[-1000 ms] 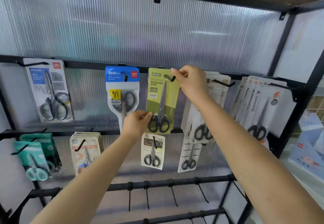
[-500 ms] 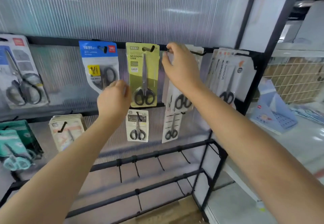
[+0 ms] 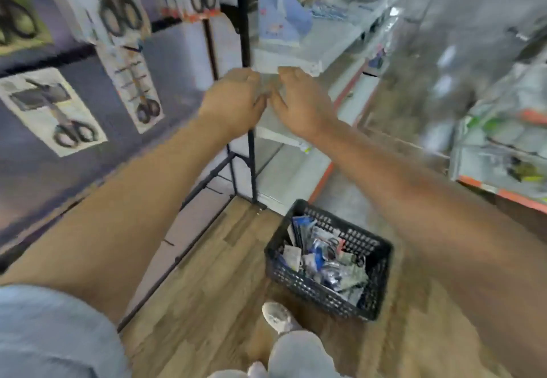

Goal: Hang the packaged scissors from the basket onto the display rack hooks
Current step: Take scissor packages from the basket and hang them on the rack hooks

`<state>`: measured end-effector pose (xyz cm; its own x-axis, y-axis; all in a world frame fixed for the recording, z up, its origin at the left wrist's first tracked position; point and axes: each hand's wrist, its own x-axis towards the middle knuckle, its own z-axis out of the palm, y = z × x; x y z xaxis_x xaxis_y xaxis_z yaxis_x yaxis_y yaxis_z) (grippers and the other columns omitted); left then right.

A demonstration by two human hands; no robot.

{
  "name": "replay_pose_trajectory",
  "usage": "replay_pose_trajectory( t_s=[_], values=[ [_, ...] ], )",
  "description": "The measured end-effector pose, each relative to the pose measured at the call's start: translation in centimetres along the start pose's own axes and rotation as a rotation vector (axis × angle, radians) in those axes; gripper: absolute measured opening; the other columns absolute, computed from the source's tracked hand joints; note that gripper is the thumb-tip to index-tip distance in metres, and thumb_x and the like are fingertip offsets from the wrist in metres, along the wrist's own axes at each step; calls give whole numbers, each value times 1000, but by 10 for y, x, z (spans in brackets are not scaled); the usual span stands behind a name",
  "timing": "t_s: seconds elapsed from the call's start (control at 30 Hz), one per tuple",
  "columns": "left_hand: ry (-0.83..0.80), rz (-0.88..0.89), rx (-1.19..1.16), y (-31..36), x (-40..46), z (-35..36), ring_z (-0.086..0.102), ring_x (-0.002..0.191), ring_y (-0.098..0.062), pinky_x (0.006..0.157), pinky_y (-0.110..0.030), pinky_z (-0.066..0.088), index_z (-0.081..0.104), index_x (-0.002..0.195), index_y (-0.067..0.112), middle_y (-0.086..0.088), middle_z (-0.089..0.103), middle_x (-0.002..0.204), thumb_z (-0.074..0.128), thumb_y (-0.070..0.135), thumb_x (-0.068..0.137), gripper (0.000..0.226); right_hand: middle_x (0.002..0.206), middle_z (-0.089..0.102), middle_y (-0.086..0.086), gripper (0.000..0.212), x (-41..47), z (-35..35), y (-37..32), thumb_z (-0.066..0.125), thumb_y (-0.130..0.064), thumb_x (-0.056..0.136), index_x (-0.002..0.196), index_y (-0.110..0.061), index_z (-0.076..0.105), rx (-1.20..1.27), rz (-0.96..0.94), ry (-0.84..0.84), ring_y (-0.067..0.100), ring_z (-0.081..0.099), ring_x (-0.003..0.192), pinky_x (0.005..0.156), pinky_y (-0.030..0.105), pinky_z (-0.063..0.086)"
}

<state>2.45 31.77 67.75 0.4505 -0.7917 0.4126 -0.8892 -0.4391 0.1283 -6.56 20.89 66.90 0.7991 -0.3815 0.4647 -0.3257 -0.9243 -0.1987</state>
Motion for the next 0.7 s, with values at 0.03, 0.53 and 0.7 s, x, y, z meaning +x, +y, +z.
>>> replay_pose_trajectory(
  t_s=[0.03, 0.53, 0.7],
  values=[
    [-57, 36, -9, 18, 2, 18, 41, 126, -34, 95, -41, 33, 45, 131, 0, -19, 45, 136, 40, 27, 99, 42, 122, 54, 21, 40, -19, 0, 17, 41, -29, 98, 123, 1, 49, -18, 61, -20, 34, 51, 112, 88, 39, 37],
    [-587, 289, -164, 198, 13, 260, 49, 113, -33, 87, -40, 40, 50, 119, -2, -19, 52, 121, 41, 26, 98, 36, 126, 52, 18, 41, -186, 73, 243, 36, -29, 100, 127, 0, 45, -102, 594, -378, 34, 51, 113, 90, 40, 42],
    [-787, 175, -141, 211, -2, 340, 45, 119, -32, 91, -40, 37, 47, 122, 0, -18, 49, 128, 37, 26, 100, 36, 129, 48, 18, 40, -217, 131, 300, 34, -26, 101, 129, 1, 43, -42, 633, -588, 33, 50, 114, 91, 39, 44]
  ],
)
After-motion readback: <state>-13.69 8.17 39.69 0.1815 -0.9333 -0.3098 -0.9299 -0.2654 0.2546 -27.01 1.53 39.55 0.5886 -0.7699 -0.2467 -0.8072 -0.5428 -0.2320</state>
